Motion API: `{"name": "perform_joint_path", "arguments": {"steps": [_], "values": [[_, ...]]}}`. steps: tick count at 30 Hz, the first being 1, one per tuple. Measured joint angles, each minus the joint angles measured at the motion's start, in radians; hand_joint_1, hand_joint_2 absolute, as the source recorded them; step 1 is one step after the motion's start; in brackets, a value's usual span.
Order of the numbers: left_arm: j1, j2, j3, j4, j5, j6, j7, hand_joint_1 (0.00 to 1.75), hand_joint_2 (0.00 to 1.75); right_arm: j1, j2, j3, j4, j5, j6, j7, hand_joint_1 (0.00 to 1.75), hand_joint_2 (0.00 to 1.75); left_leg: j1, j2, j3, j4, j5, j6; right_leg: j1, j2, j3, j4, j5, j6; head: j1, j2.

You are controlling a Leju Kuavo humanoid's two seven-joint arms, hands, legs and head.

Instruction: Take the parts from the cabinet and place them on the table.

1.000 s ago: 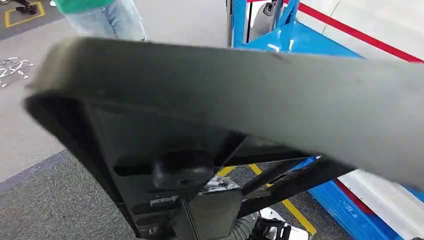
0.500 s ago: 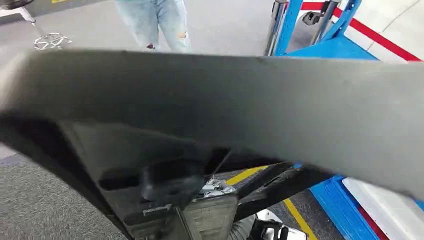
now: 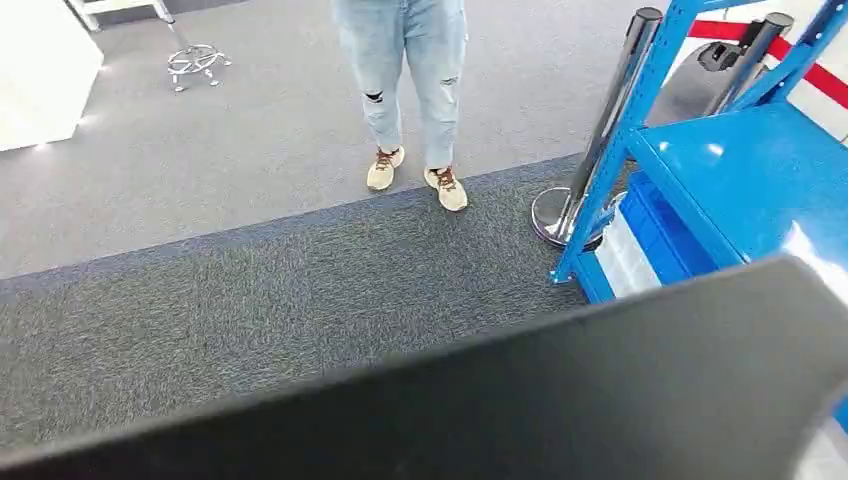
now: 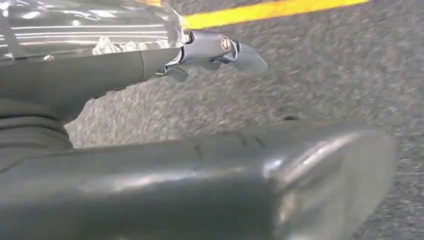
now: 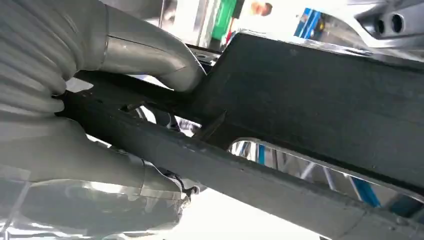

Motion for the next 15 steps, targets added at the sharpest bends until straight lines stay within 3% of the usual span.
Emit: {"name": "perform_joint_path", "arguments": {"steps": [1,2,3,4,5,8,9,10,11,12,13,14,15], "values": [[0.002,-0.002,0.0,0.0,0.0,-0.002,0.002,0.0,0.0,-0.003,0.0,0.003,0.002,0.0,-0.003,0.0,1.64,1.75,0.0,0.001,0.024,-0.051,0.036,0.003,0.002,-0.013,0.004,0.0,-0.003,0.0,0.0,0.0],[0.003,-0.003,0.0,0.0,0.0,-0.005,0.002,0.0,0.0,-0.007,0.0,0.005,0.004,0.0,-0.005,0.0,1.64,1.75,-0.001,0.006,0.066,-0.133,0.08,0.008,0.003,-0.024,0.009,-0.001,-0.007,0.0,0.0,0.0],[0.003,-0.003,0.0,0.0,-0.001,-0.008,0.002,0.0,0.0,-0.011,0.0,0.006,0.004,0.0,-0.005,0.0,1.64,1.75,-0.006,0.028,0.117,-0.226,0.121,0.016,0.004,-0.034,0.015,-0.001,-0.01,0.001,0.0,0.0],[0.0,-0.003,0.0,0.0,-0.005,-0.011,0.003,0.0,0.0,-0.015,0.0,0.008,0.004,-0.001,-0.005,0.0,1.64,1.75,-0.016,0.076,0.153,-0.3,0.128,0.026,0.004,-0.044,0.021,-0.003,-0.013,0.004,0.0,0.0],[-0.004,-0.003,0.0,0.0,-0.013,-0.016,0.005,0.0,0.0,-0.018,-0.001,0.01,0.005,-0.003,-0.006,0.001,1.64,1.75,-0.026,0.078,0.155,-0.306,0.122,0.034,0.009,-0.053,0.023,-0.005,-0.016,0.01,0.0,0.0],[0.001,-0.004,0.0,0.0,-0.032,-0.019,0.006,0.0,0.0,-0.035,-0.002,0.02,0.018,-0.013,-0.007,0.003,1.64,1.75,-0.035,0.046,0.152,-0.316,0.125,0.053,0.003,-0.079,0.032,-0.02,-0.015,0.024,0.0,0.0],[0.002,-0.004,0.0,0.0,-0.034,-0.018,0.006,0.0,0.0,-0.04,-0.001,0.021,0.021,-0.015,-0.008,0.003,1.64,1.75,-0.033,0.032,0.178,-0.34,0.135,0.058,0.007,-0.084,0.04,-0.027,-0.019,0.033,0.0,0.0],[0.006,-0.01,-0.001,0.0,-0.035,-0.018,0.004,0.0,0.0,-0.045,-0.003,0.022,0.026,-0.016,-0.01,0.003,1.64,1.75,-0.025,0.024,0.187,-0.356,0.144,0.059,0.0,-0.039,0.045,-0.009,-0.028,0.034,0.002,0.0],[0.004,-0.011,-0.002,0.001,-0.034,-0.018,0.006,0.0,0.0,-0.048,-0.003,0.023,0.029,-0.019,-0.011,0.002,1.64,1.75,-0.022,0.016,0.192,-0.362,0.147,0.07,0.0,0.004,0.022,0.04,-0.06,0.032,0.0,0.0],[0.0,-0.013,-0.002,0.001,-0.031,-0.022,0.005,0.0,0.0,-0.048,-0.005,0.023,0.034,-0.019,-0.012,0.003,1.64,1.75,-0.021,0.005,0.191,-0.362,0.147,0.072,0.001,0.029,-0.016,0.111,-0.095,0.031,0.003,0.0],[-0.003,-0.015,-0.002,0.001,-0.026,-0.028,0.004,0.0,0.0,-0.049,-0.007,0.024,0.043,-0.019,-0.013,0.003,1.64,1.75,-0.022,-0.01,0.191,-0.361,0.145,0.075,0.001,0.039,-0.06,0.19,-0.127,0.032,0.003,0.0],[-0.003,-0.018,-0.002,0.001,-0.025,-0.031,0.001,0.0,0.0,-0.049,-0.01,0.027,0.055,-0.018,-0.017,0.003,1.64,1.75,-0.022,-0.025,0.191,-0.358,0.143,0.075,0.001,0.043,-0.101,0.254,-0.141,0.034,0.003,0.0],[-0.003,-0.019,-0.002,0.001,-0.024,-0.035,-0.002,0.0,0.0,-0.05,-0.011,0.03,0.065,-0.018,-0.021,0.002,1.64,1.75,-0.021,-0.04,0.191,-0.355,0.14,0.073,0.001,0.043,-0.119,0.268,-0.129,0.036,0.003,0.0]]}}
